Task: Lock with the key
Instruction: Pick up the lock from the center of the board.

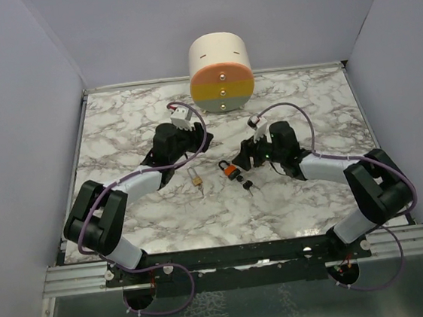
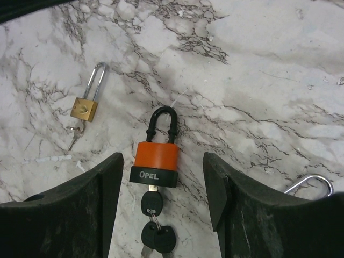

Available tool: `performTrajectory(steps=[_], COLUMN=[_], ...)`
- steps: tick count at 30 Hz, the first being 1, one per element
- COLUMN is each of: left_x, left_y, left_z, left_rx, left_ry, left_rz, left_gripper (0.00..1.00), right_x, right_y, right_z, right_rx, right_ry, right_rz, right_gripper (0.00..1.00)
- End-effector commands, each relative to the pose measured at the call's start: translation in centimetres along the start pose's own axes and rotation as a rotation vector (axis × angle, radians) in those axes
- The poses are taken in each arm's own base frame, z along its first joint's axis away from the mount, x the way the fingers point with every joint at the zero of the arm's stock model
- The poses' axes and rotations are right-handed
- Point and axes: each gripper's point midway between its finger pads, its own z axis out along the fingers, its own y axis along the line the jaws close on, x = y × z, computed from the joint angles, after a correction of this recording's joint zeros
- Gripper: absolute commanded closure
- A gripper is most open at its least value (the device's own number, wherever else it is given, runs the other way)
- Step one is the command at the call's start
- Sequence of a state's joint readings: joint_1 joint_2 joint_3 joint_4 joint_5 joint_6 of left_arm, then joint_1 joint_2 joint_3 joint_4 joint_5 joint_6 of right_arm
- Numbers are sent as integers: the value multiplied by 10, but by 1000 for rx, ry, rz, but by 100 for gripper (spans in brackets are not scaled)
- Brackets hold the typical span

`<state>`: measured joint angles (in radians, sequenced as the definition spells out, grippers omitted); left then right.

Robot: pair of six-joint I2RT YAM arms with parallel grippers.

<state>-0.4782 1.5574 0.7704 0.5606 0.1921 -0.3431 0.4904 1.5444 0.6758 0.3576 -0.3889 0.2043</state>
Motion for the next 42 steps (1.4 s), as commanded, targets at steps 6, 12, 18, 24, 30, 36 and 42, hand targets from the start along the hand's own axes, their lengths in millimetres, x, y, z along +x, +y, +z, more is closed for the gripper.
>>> performTrajectory(steps=[6, 12, 18, 24, 30, 36, 42], left_x=[-20, -21, -22, -24, -27, -29, -32], left_y=[1, 2, 3, 3, 2, 1, 0], left_z=[0, 0, -2, -7, -13, -15, -15], left_rx=[-2, -7, -11, -18, -21, -20, -15], left_ry=[-54, -58, -66, -78, -93, -101, -106], left_rz=[2, -2, -10, -12, -13, -14, -12], left_gripper=[45, 45, 45, 45, 45, 45, 45], right_x=[13, 26, 36, 49, 66, 79, 86], right_y=[-5, -2, 2, 9, 15, 18, 1], right_z=[16, 24, 31, 40, 44, 44, 34], right_rx=[9, -13, -29, -41, -35, -1, 130], right_ry=[35, 70, 99, 137, 178, 212, 236], right_rz=[0, 10, 11, 5, 2, -13, -37], right_gripper=[43, 43, 43, 43, 46, 45, 40])
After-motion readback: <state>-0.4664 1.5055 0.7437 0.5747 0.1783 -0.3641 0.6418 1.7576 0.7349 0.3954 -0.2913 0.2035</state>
